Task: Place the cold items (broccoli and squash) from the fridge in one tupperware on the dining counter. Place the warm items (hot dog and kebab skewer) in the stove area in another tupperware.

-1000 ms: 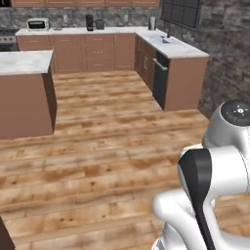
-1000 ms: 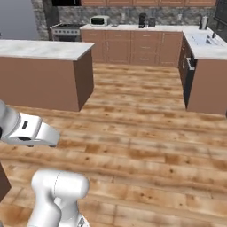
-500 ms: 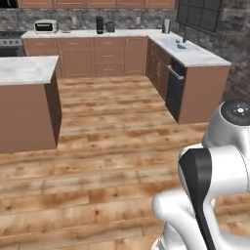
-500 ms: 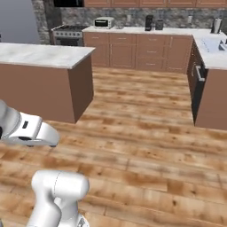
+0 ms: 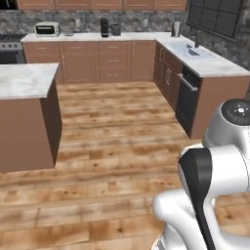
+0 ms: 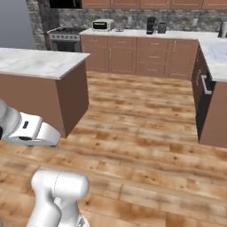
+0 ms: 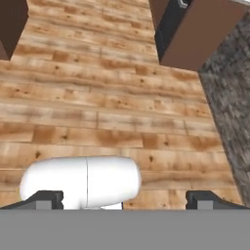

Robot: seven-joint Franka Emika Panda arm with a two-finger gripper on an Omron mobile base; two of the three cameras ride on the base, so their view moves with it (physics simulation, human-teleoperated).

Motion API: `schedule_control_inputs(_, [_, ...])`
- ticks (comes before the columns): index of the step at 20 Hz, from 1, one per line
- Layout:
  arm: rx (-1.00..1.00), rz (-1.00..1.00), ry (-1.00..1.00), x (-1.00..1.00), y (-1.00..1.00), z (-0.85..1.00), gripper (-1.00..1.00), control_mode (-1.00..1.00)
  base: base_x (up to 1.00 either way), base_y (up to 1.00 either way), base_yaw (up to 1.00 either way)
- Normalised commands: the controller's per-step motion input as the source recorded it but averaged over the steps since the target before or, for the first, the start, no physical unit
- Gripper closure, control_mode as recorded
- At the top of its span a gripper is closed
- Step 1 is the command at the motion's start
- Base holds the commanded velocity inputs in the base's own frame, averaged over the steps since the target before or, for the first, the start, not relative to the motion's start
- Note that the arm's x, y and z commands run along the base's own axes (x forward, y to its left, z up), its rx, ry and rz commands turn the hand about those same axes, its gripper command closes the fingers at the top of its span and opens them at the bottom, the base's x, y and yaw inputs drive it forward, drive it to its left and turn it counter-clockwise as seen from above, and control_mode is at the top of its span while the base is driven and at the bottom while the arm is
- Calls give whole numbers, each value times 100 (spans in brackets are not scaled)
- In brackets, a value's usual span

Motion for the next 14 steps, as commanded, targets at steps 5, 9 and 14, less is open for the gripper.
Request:
schedule_control_inputs(5, [0, 0, 0, 0, 0, 0, -100, 100, 100, -26, 7])
schedule_control_inputs(9, [0, 0, 0, 0, 0, 0, -100, 100, 100, -23, 7])
schedule_control_inputs(14, [0, 0, 0, 0, 0, 0, -100, 100, 100, -21, 6])
